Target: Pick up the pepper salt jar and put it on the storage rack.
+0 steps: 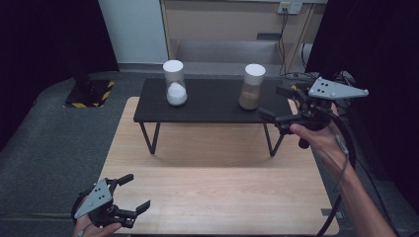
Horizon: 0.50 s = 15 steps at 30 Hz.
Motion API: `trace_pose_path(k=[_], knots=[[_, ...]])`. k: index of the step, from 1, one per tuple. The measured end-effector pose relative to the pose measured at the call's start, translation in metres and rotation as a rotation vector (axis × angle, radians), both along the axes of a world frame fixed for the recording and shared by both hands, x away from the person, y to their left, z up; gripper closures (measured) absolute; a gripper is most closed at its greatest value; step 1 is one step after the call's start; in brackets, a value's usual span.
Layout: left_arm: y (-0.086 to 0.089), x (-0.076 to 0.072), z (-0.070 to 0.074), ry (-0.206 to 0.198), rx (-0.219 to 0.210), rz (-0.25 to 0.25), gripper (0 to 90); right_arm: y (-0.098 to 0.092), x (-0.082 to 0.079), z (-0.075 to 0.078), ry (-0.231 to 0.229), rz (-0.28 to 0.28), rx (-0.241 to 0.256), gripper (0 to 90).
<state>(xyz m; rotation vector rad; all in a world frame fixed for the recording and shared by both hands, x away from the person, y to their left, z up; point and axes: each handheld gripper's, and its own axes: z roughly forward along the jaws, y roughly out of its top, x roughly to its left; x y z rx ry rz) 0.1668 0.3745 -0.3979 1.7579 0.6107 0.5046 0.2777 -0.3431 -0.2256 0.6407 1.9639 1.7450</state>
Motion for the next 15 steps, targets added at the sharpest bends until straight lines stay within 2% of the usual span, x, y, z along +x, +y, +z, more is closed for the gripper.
trace_pose_path(k=[15], knots=[[0.0,0.0,0.0,0.001,0.0,0.005,1.1,0.01,-0.026,-0.05,0.019,0.008,-0.054,5.8]])
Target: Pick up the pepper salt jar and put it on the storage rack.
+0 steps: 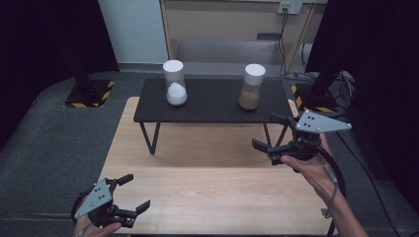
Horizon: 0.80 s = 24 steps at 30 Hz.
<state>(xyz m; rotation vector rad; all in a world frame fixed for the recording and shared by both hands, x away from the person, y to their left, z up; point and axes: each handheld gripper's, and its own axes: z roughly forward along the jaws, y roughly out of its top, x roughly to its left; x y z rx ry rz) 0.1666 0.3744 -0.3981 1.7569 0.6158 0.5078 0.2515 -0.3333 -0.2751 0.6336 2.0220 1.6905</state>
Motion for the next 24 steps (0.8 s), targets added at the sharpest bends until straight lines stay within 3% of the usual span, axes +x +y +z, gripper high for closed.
trace_pose_path(k=[10,24], knots=[[0.001,-0.001,-0.001,-0.004,-0.006,0.011,1.1,0.006,-0.023,-0.042,-0.022,-0.051,-0.012,5.0],[0.0,-0.003,-0.002,-0.019,-0.017,0.03,1.2,0.005,-0.045,-0.112,-0.009,-0.105,0.023,3.8]])
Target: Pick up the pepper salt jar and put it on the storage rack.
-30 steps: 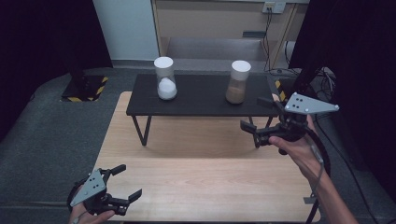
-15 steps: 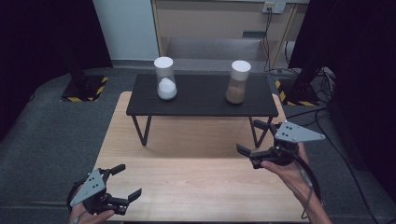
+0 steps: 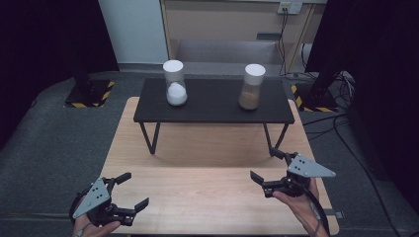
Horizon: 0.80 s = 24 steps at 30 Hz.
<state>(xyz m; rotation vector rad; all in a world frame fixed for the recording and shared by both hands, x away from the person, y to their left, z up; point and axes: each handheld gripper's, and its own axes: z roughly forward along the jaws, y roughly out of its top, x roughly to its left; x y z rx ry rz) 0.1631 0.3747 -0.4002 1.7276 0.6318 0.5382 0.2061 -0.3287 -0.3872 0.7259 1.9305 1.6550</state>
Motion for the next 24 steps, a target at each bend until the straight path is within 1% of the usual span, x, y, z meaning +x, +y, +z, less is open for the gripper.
trace_pose_path(k=[3,6,10,15,18,24], knots=[[0.0,0.0,0.0,0.002,-0.004,0.001,1.2,0.001,-0.004,-0.01,-0.001,-0.007,-0.005,3.8],[0.0,0.0,-0.001,0.002,-0.007,0.002,1.2,0.002,-0.005,-0.02,0.014,-0.004,0.0,3.7],[0.0,0.0,-0.001,0.003,-0.01,0.004,1.2,0.003,-0.004,-0.03,0.032,0.008,-0.009,3.7],[0.0,0.001,-0.001,-0.002,-0.01,0.0,1.2,0.003,-0.003,-0.037,0.05,0.018,-0.013,3.6],[0.001,0.0,-0.001,-0.005,-0.013,0.003,1.2,0.003,-0.003,-0.039,0.06,0.019,-0.024,3.4],[0.001,-0.001,-0.002,-0.016,-0.022,0.019,1.2,0.003,-0.007,-0.041,0.051,0.009,-0.025,3.5]])
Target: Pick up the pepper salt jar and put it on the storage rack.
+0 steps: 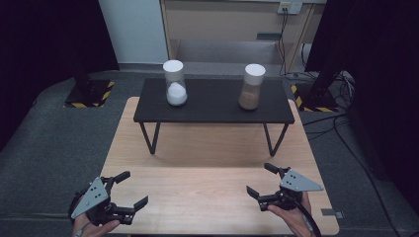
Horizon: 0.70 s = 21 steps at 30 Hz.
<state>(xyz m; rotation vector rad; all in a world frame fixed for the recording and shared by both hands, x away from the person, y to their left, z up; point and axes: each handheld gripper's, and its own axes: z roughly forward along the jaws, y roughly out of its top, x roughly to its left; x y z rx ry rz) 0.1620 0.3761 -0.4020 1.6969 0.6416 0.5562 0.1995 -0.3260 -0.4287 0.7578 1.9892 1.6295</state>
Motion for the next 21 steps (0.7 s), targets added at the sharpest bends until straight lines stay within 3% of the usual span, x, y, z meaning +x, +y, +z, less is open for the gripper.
trace_pose_path(k=[21], knots=[[0.01,-0.006,-0.005,-0.031,-0.058,0.126,1.2,-0.019,-0.006,-0.007,0.016,-0.093,0.051,3.3]])
